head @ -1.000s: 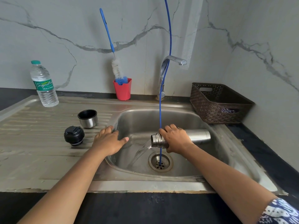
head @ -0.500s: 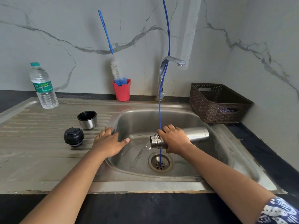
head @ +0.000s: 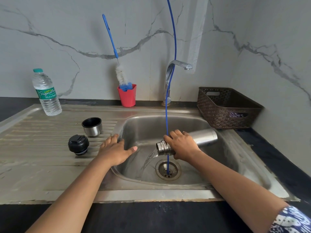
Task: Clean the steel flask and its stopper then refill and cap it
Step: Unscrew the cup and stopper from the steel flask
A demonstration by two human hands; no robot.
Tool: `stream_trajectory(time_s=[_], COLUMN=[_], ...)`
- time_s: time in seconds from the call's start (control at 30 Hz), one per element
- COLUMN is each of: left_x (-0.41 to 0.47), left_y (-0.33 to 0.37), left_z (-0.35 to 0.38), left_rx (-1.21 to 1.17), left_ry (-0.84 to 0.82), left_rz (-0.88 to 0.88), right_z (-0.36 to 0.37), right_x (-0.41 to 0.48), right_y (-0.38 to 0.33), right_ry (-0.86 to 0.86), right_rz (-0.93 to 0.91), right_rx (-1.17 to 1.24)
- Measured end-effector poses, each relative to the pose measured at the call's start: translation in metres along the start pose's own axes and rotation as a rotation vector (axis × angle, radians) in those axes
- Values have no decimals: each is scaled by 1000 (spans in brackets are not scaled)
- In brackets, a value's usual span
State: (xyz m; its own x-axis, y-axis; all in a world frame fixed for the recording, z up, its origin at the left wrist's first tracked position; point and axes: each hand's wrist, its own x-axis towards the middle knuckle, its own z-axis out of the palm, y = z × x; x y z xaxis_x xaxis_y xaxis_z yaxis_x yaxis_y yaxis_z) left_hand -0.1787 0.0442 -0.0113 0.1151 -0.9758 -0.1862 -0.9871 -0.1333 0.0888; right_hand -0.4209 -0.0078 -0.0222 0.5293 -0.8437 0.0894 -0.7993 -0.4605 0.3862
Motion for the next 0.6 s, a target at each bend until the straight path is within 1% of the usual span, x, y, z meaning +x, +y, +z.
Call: stream_trajectory(time_s=[0.6], left_x=[0], left_y=[0], left_z=[-2], left_rx=[-16], left_ry=[-38], left_rz=[0], right_z=[-3], right_x=[2], right_y=[1], right_ry=[64], right_rz=[-28], right_rx=[-62])
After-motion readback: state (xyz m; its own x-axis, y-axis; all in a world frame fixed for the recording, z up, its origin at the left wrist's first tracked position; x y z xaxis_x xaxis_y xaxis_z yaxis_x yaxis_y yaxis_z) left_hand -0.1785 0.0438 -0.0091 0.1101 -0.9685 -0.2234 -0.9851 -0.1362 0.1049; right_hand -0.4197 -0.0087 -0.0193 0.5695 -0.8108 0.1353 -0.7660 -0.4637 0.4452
